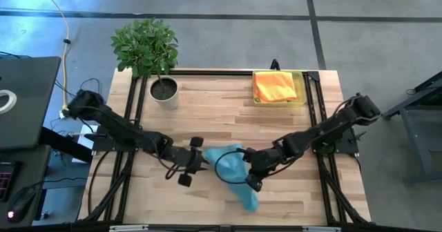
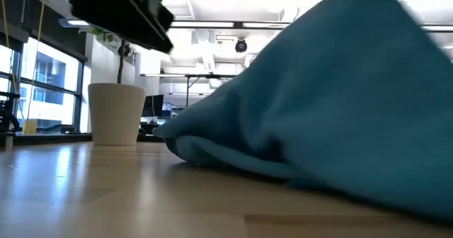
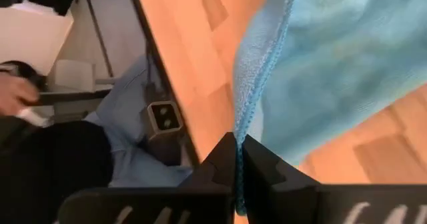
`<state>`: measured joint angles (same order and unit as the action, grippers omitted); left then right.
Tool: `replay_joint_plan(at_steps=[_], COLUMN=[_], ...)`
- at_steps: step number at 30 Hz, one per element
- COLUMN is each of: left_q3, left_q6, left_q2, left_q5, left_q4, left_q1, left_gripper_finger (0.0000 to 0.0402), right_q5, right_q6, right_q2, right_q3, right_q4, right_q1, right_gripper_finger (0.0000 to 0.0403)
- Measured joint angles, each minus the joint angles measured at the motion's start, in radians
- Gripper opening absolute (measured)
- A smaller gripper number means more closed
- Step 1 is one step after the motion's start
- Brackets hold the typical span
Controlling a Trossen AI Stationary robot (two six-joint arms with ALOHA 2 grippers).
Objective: Fold microfiber towels
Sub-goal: Fold the blue microfiber towel
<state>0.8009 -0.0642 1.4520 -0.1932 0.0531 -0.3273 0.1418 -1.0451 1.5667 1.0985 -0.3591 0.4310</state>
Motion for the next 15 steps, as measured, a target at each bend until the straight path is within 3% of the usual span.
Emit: replay_joint_plan(at_steps=[8,12,15], left_q3=[-0.001,-0.001,-0.001], left_q6=[0.079,0.078,0.056], left_q2=[0.169,0.248,0.288], left_q5=[0.032,0.026,0.091], left_q4=[-0.166,-0.219,-0.212], left_q1=[0.074,0.103,0.121], left_gripper_finger=[0.0136,0.0142,0.0142], right_q5=[0.026,0.026,0.028], right_q6=[-0.031,-0.027,-0.022], right_q2=[-0.057,-0.059,-0.059], right_q3=[0.000,0.000,0.000], right_q4=[-0.018,-0.025,-0.045], right_q1=[0.011,0.009,0.009], right_gripper_finger=[0.0000,0.0000,0.0000])
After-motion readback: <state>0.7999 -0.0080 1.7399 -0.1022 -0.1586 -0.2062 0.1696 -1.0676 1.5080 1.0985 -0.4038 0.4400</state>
